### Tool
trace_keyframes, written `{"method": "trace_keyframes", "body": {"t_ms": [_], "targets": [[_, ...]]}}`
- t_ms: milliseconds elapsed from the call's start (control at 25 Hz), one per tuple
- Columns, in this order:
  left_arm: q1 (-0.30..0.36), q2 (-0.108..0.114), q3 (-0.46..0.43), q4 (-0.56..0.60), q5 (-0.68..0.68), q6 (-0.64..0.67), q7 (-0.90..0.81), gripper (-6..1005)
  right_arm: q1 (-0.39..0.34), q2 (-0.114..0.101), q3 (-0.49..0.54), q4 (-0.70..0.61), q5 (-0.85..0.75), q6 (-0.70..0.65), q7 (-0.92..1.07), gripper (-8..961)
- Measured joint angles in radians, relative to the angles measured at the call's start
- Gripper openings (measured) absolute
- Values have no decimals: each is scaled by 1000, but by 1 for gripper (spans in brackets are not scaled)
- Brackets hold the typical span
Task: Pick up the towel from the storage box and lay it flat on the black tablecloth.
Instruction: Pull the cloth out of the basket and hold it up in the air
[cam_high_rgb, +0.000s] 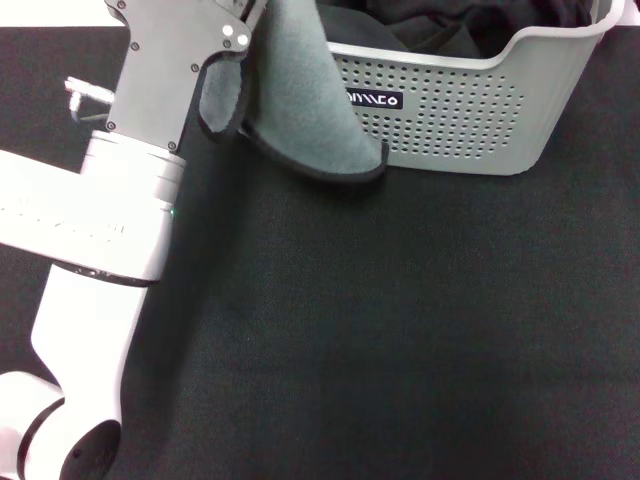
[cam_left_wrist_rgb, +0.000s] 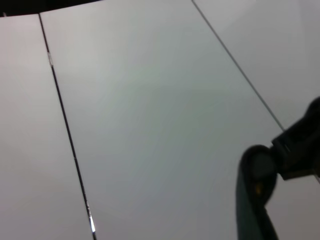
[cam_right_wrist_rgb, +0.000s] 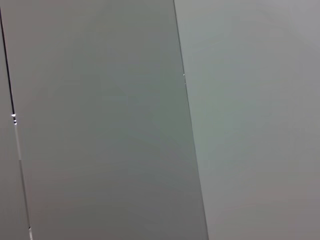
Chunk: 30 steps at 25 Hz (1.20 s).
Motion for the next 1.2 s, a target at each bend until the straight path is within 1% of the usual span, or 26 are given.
{"method": "trace_keyframes", "body": {"t_ms": [160,400,640,680,880,1200], "targets": [[1,0,40,-18,24,4,-2,823,-1,0,19,-8,2,2,0,11],[5,0,42,-29,49,-1,-4,823,-2,-1,27,-9,6,22,0,11],[-4,0,40,-43,22,-30,-16,822,-2,1,28,-34,7,39,2,11],[-5,0,40,-43,-8,-37,-16,822,-2,1,28,-39,7,39,3,11],[-1,0,40,-46,-50,-42,-16,822,-7,1,34,-66,7,40,6,11],[13,0,43,-68,-57,-42,-18,821,-28,0,66,-97,7,46,8,11]]}}
